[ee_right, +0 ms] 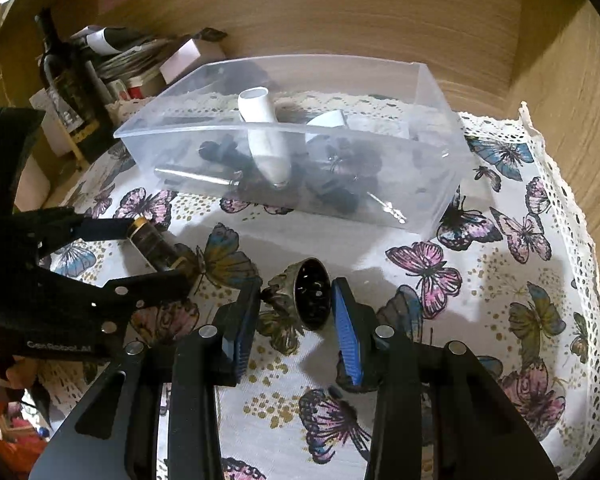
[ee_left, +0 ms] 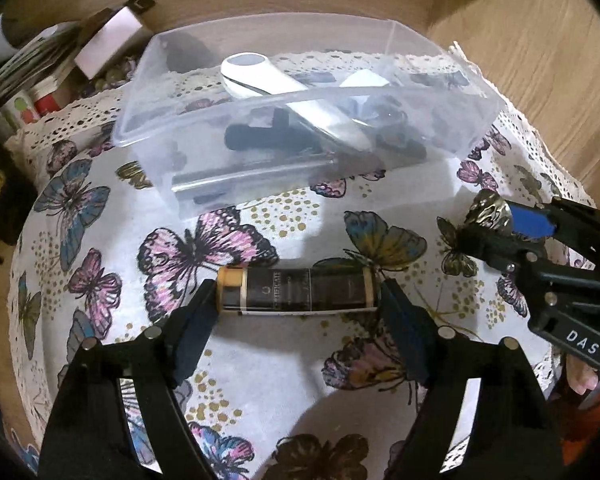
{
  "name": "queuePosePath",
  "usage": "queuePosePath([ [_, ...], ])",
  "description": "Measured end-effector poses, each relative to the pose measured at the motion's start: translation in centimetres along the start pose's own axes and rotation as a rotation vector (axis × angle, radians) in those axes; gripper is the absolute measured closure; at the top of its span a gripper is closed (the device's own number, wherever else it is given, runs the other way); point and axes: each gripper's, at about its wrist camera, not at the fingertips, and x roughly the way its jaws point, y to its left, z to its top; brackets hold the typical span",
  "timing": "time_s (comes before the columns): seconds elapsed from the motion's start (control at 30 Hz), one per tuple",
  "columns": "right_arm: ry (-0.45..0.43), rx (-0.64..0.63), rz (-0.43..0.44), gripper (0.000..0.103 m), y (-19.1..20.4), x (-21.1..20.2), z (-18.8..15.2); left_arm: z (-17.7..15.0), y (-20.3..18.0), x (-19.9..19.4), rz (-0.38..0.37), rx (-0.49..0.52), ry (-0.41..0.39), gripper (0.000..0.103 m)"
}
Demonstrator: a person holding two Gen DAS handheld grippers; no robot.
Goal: Organize rigid objects
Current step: 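Grasp the black-and-gold tube with the left tool while the right tool grasps the black round part, then carry the tube with the left tool while the right tool carries the round part to the box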
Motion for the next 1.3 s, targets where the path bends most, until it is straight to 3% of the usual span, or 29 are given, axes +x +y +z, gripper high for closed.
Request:
queuePosePath([
  [0.27, -0.074, -0.023, -0.003, 0.069, 0.1, -2.3, 1.2, 0.9, 0.5, -3.4, 0.026, -0.026, -0.090, 0.023],
  [0.83, -0.253, -0.059, -0.033, 0.069, 0.4, -5.8, 5.7, 5.9, 0.5, -9.9, 0.044, -0.036, -0.326, 0.023],
  [0.97, -0.257, -0.054, -0.041, 0.069, 0.3, -5.1, 6.7, 7.2, 0.7, -9.0, 0.040, -0.045, -0.321, 0.023],
  [1.3, -0.195, -0.029, -0.084, 0.069, -1.1, -1.6, 7.8, 10.0, 2.3, -2.8, 0.059, -0.095, -0.192, 0.023],
])
